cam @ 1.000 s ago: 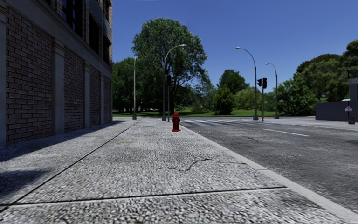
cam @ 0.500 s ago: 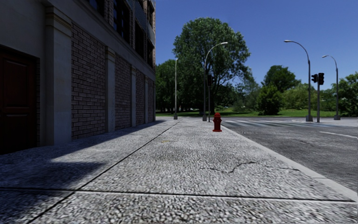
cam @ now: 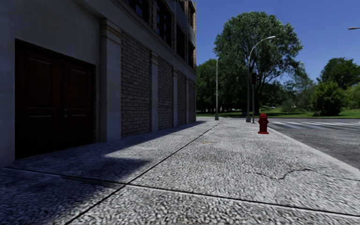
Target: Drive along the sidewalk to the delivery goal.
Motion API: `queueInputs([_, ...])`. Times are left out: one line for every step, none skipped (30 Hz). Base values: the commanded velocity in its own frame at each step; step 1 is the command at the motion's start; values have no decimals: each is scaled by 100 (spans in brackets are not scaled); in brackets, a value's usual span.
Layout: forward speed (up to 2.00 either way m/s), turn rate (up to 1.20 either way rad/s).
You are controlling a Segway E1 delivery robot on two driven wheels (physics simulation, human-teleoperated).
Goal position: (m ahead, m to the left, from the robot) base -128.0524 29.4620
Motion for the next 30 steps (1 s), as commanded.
queueInputs([0,59])
queueInputs([0,59])
queueInputs([0,59])
queueInputs([0,59])
queueInputs([0,59])
queueInputs([0,59])
queueInputs([0,59])
queueInputs([0,59])
queueInputs([0,59])
queueInputs([0,59])
queueInputs([0,59])
queueInputs([0,59])
queueInputs([0,59])
queueInputs([0,59])
queueInputs([0,59])
queueInputs([0,59])
queueInputs([0,59])
queueInputs([0,59])
queueInputs([0,59])
queueInputs([0,59])
queueInputs([0,59])
queueInputs([0,59])
queueInputs([0,59])
queueInputs([0,59])
queueInputs([5,59])
queueInputs([15,59])
queueInputs([20,59])
queueInputs([20,59])
queueInputs([21,59])
queueInputs([22,59])
